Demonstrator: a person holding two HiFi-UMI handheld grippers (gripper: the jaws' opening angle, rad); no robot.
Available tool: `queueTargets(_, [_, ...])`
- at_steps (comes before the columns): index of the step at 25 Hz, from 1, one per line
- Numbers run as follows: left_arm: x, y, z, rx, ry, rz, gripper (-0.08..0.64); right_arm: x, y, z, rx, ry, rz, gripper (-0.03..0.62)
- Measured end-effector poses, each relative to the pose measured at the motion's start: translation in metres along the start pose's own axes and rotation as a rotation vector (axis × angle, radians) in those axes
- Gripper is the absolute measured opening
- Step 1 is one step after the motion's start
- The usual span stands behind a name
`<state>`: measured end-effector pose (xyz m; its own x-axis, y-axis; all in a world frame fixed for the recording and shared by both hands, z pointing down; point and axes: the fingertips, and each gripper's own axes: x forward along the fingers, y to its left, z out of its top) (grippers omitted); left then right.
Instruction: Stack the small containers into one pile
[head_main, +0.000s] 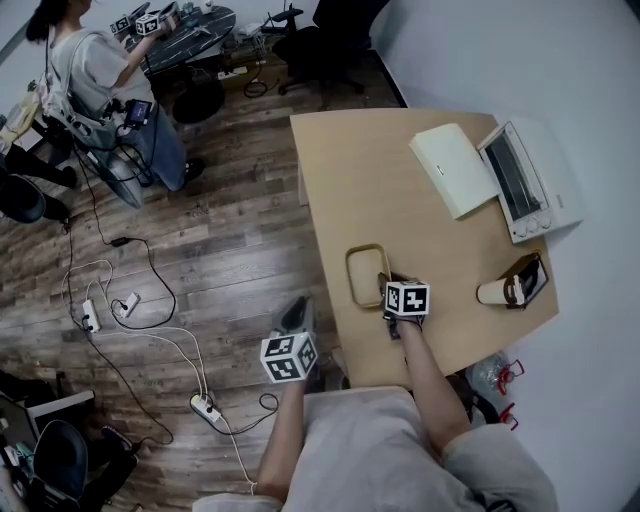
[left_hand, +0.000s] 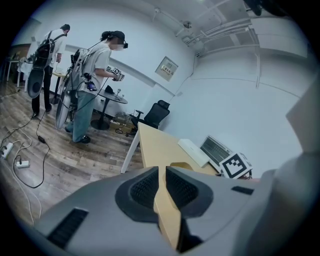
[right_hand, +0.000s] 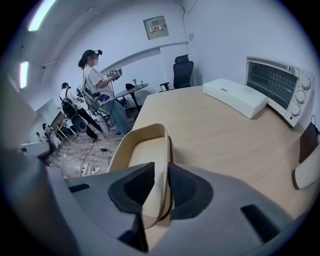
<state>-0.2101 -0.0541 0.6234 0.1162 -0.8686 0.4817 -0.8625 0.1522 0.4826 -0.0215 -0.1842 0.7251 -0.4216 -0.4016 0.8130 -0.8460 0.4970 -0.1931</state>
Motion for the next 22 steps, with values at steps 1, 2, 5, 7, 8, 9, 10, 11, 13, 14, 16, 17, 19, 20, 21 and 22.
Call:
queueTargets(1, [0.000, 0.000, 0.000, 0.001, 0.000, 0.000, 0.043, 0.000, 0.001, 0.001, 0.001, -0.004, 0.000, 0.089])
queueTargets(2, [0.000, 0.000, 0.000, 0.003, 0.001, 0.000, 0.043, -0.001, 0.000, 0.001, -0.002, -0.006, -0.005, 0.091])
queueTargets(5, [0.000, 0.000, -0.002, 0.008, 0.005, 0.000, 0.043, -0.002, 0.000, 0.004, -0.005, -0.019, 0.000, 0.092])
queueTargets(7, [-0.001, -0.001, -0.002, 0.010, 0.007, 0.000, 0.043, -0.007, -0.004, 0.007, -0.009, -0.026, -0.020, 0.094])
queueTargets(8, [-0.001, -0.001, -0.001, 0.011, 0.007, 0.000, 0.043, -0.009, -0.006, 0.008, -0.008, -0.030, -0.026, 0.093])
queueTargets(9, [-0.001, -0.002, -0.001, 0.012, 0.007, 0.000, 0.043, -0.011, -0.007, 0.009, -0.004, -0.036, -0.027, 0.092])
queueTargets(10, [-0.001, -0.002, -0.002, 0.012, 0.008, 0.000, 0.043, -0.012, -0.008, 0.010, -0.001, -0.042, -0.025, 0.092])
queueTargets(11, [-0.001, -0.003, -0.002, 0.014, 0.008, 0.000, 0.043, -0.013, -0.009, 0.010, 0.003, -0.046, -0.022, 0.092])
queueTargets(13, [-0.002, -0.005, -0.003, 0.019, 0.009, -0.001, 0.043, -0.016, -0.010, 0.011, 0.011, -0.056, -0.016, 0.092])
queueTargets(14, [-0.002, -0.006, -0.003, 0.022, 0.009, -0.002, 0.043, -0.017, -0.010, 0.012, 0.013, -0.062, -0.013, 0.092])
queueTargets(16, [-0.004, -0.008, -0.003, 0.028, 0.010, -0.004, 0.043, -0.021, -0.008, 0.013, 0.013, -0.070, -0.009, 0.092])
queueTargets(17, [-0.004, -0.009, -0.003, 0.031, 0.011, -0.004, 0.043, -0.022, -0.007, 0.014, 0.013, -0.073, -0.004, 0.092])
queueTargets(19, [-0.003, -0.012, -0.002, 0.036, 0.011, -0.002, 0.043, -0.025, -0.005, 0.015, 0.011, -0.077, 0.008, 0.092])
queueTargets(20, [-0.003, -0.014, -0.002, 0.040, 0.012, -0.001, 0.043, -0.027, -0.005, 0.016, 0.004, -0.080, 0.015, 0.092])
queueTargets(21, [-0.002, -0.015, -0.003, 0.044, 0.013, -0.001, 0.043, -0.029, -0.004, 0.016, -0.007, -0.081, 0.021, 0.092])
queueTargets(22, [-0.002, -0.017, -0.003, 0.048, 0.015, -0.001, 0.043, -0.031, -0.003, 0.015, -0.024, -0.083, 0.025, 0.091])
